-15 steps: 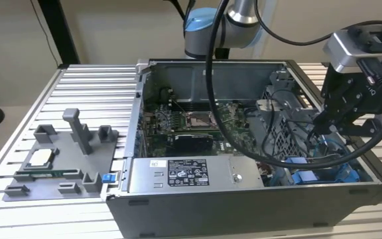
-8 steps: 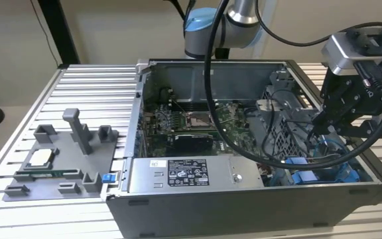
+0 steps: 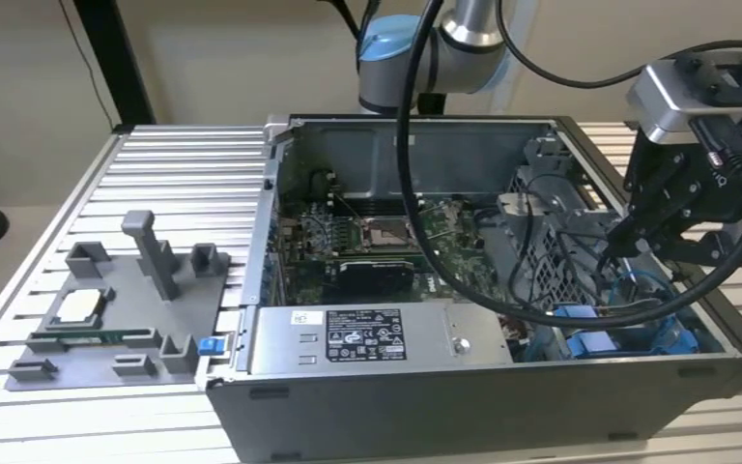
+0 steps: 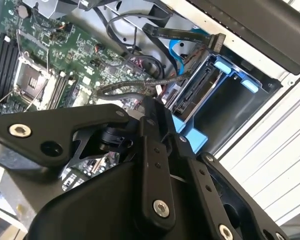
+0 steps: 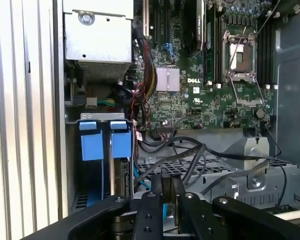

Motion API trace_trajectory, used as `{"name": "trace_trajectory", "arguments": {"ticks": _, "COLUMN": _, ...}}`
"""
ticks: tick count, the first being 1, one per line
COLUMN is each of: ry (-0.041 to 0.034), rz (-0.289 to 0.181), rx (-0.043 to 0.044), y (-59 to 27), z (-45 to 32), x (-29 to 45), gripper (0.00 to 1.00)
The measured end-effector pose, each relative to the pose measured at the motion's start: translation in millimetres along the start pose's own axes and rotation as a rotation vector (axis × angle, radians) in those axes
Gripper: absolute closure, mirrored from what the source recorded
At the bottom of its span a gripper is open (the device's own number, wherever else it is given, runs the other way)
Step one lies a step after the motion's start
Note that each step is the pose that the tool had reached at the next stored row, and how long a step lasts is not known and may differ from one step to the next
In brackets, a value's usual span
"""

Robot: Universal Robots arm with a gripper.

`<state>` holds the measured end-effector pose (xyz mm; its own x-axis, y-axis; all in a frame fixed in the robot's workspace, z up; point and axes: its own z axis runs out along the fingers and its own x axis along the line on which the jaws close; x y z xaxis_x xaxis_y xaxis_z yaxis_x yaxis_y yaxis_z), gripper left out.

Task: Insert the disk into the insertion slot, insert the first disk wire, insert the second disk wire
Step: 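Insert the first disk wire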

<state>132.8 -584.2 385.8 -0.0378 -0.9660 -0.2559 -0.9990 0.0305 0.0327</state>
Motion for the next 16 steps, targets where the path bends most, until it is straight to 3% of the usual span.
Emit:
{"name": "trace_trajectory", "arguments": {"ticks": 6, "ry": -0.0005, "rz": -0.003, "rx": -0.0017, "y": -0.2, "z": 0.0, "x": 5.6, "gripper": 1.0}}
{"name": "trace_trajectory", "arguments": {"ticks": 11, "ry": -0.0004, "rz": -0.016, "rx": -0.004, "y": -0.7, "z": 4.7, "x": 12.4, "gripper": 1.0}}
{"name": "trace_trajectory", "arguments": {"ticks": 16, "ry": 0.0009, "rz": -0.029, "rx": 0.0055, "y": -1.2, "z": 8.2, "x": 14.2, "gripper": 1.0}}
